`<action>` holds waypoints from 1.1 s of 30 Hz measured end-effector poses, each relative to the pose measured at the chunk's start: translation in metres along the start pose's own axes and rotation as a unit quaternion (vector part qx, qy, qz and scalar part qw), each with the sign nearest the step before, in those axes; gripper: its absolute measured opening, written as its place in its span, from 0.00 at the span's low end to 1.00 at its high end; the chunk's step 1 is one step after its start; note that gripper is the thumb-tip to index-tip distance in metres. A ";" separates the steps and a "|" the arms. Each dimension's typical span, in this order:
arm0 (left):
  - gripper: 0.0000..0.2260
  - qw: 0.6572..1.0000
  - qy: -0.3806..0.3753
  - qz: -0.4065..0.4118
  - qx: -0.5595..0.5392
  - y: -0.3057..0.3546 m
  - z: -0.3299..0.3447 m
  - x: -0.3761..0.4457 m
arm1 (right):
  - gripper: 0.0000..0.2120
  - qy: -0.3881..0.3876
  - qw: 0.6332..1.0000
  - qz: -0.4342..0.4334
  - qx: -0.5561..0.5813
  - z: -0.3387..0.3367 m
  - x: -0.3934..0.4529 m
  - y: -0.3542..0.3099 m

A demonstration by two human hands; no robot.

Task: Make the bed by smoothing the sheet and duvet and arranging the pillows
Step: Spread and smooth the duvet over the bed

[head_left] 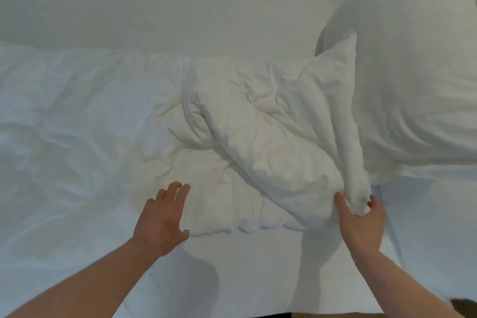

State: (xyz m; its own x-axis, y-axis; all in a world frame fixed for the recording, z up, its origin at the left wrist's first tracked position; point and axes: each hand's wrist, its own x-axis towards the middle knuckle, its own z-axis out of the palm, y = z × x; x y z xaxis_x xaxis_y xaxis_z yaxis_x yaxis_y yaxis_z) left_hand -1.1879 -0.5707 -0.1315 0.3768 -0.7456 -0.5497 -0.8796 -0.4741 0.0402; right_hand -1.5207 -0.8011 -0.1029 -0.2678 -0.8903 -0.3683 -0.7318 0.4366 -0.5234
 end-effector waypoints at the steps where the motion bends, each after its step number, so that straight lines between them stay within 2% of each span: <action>1: 0.49 1.000 0.011 0.020 0.021 0.016 0.005 0.008 | 0.35 -0.032 0.999 0.001 -0.024 0.003 0.009 0.001; 3: 0.47 0.999 0.011 0.000 0.032 0.046 0.018 0.025 | 0.28 -0.084 0.993 0.016 -0.079 0.006 0.025 0.001; 5: 0.36 0.999 0.005 -0.042 0.026 0.066 0.026 0.042 | 0.20 -0.092 0.992 0.009 -0.084 0.006 0.040 0.002; 7: 0.18 0.998 0.017 0.006 0.057 0.074 0.032 0.051 | 0.18 -0.093 0.991 -0.019 -0.092 0.003 0.053 0.000; 9: 0.05 0.995 0.036 0.070 0.061 0.067 0.044 0.045 | 0.19 -0.085 0.990 -0.038 -0.108 -0.005 0.065 -0.001; 11: 0.02 0.990 0.039 0.132 0.043 0.054 0.047 0.027 | 0.20 -0.040 0.995 -0.053 -0.080 -0.023 0.070 -0.009; 12: 0.02 0.988 0.016 0.144 0.051 0.047 0.048 0.015 | 0.19 -0.007 0.997 -0.056 -0.055 -0.034 0.070 -0.015; 13: 0.03 0.986 -0.035 0.146 0.074 0.039 0.051 0.002 | 0.18 0.028 0.997 -0.060 -0.025 -0.045 0.069 -0.024; 14: 0.05 0.983 -0.053 0.153 0.090 0.032 0.054 -0.013 | 0.17 0.058 0.997 -0.057 0.003 -0.055 0.068 -0.031; 16: 0.14 0.987 -0.034 0.144 0.056 0.017 0.064 -0.036 | 0.16 0.074 0.996 -0.037 0.033 -0.068 0.067 -0.041; 18: 0.17 0.993 0.005 0.111 0.041 0.013 0.072 -0.045 | 0.19 0.016 0.999 -0.030 -0.011 -0.069 0.068 -0.035; 21: 0.20 0.998 0.027 0.057 -0.002 0.032 0.068 -0.047 | 0.23 -0.117 0.985 -0.063 -0.106 -0.067 0.067 -0.015; 24: 0.23 0.998 0.002 0.060 -0.011 0.067 0.045 -0.041 | 0.24 -0.221 0.970 -0.064 -0.079 -0.069 0.062 0.002; 25: 0.22 0.996 0.002 0.078 -0.032 0.081 0.035 -0.038 | 0.30 -0.248 0.961 -0.078 -0.089 -0.070 0.064 0.014; 27: 0.20 0.989 0.011 0.120 -0.084 0.115 0.016 -0.030 | 0.51 -0.297 0.926 -0.126 -0.195 -0.069 0.066 0.042; 28: 0.22 0.982 0.043 0.145 -0.113 0.133 0.004 -0.026 | 0.61 -0.319 0.903 -0.142 -0.252 -0.065 0.069 0.056; 29: 0.24 0.973 0.082 0.163 -0.144 0.150 -0.005 -0.020 | 0.66 -0.324 0.889 -0.159 -0.280 -0.059 0.075 0.070; 30: 0.28 0.962 0.116 0.175 -0.176 0.165 -0.011 -0.011 | 0.68 -0.312 0.899 -0.165 -0.260 -0.051 0.083 0.085; 31: 0.31 0.953 0.133 0.183 -0.200 0.178 -0.015 -0.001 | 0.67 -0.285 0.924 -0.152 -0.203 -0.042 0.089 0.093; 33: 0.37 0.951 0.148 0.195 -0.188 0.197 -0.023 0.023 | 0.59 -0.226 0.956 -0.122 -0.140 -0.026 0.094 0.099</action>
State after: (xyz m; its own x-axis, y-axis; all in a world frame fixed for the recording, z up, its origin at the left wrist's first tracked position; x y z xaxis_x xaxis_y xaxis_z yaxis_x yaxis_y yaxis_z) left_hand -1.3454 -0.6923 -0.1171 0.1570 -0.9721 -0.1746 -0.8237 -0.2264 0.5200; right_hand -1.6350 -0.8451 -0.1692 0.1843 -0.7864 -0.5896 -0.8936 0.1157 -0.4336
